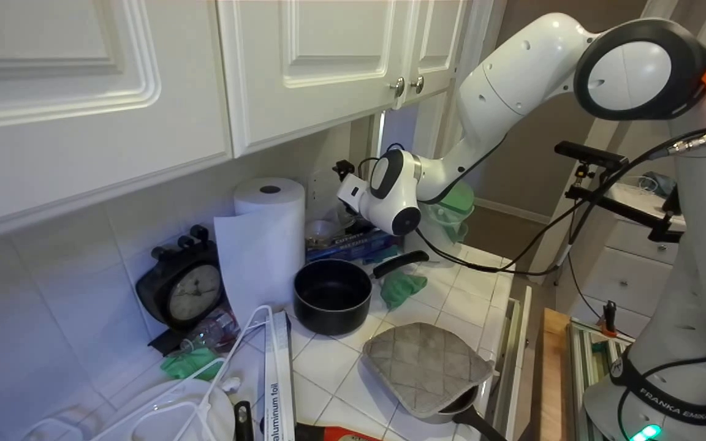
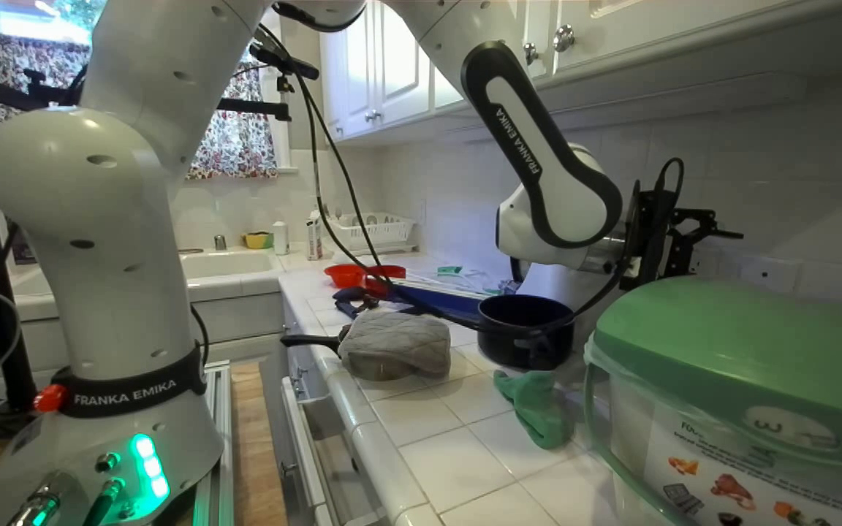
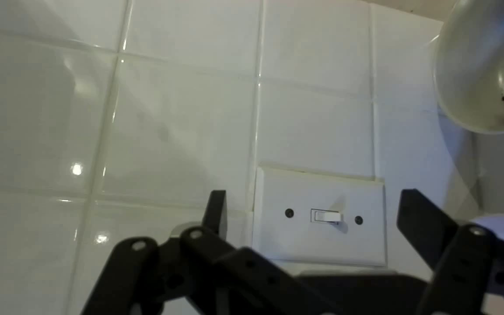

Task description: Turn on the light switch under the top cabinets

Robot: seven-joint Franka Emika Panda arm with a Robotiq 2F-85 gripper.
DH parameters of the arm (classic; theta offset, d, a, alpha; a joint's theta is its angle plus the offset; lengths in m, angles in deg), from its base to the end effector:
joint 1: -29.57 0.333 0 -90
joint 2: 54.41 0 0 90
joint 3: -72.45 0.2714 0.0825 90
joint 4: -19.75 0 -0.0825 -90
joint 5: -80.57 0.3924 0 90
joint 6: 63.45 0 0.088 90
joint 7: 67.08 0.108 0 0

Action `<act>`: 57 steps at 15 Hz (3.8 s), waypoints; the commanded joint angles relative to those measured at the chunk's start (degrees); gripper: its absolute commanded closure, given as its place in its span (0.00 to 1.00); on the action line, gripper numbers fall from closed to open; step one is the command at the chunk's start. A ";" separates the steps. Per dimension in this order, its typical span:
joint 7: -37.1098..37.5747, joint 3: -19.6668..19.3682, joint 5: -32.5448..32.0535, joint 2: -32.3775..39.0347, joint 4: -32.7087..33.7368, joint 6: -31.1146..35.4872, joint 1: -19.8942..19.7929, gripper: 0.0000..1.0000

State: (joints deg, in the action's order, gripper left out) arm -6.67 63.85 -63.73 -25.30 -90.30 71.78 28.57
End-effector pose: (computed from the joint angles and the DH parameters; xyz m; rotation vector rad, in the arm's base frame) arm 0.6133 -0.1103 0.1933 1.4484 0.9563 0.5933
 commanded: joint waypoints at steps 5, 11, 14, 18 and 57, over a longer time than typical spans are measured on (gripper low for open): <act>2.87 -3.78 0.00 2.77 4.10 0.08 4.19 0.00; 6.36 -7.38 0.00 5.74 5.59 0.54 6.03 0.00; 8.91 -9.35 0.00 7.67 7.41 0.85 7.55 0.00; 13.17 -13.57 0.01 10.92 10.75 1.72 10.92 0.00; 42.68 -43.29 0.18 31.24 22.61 13.22 32.56 0.49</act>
State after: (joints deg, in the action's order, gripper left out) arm 33.03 23.16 -63.56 3.51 -69.48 83.82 58.23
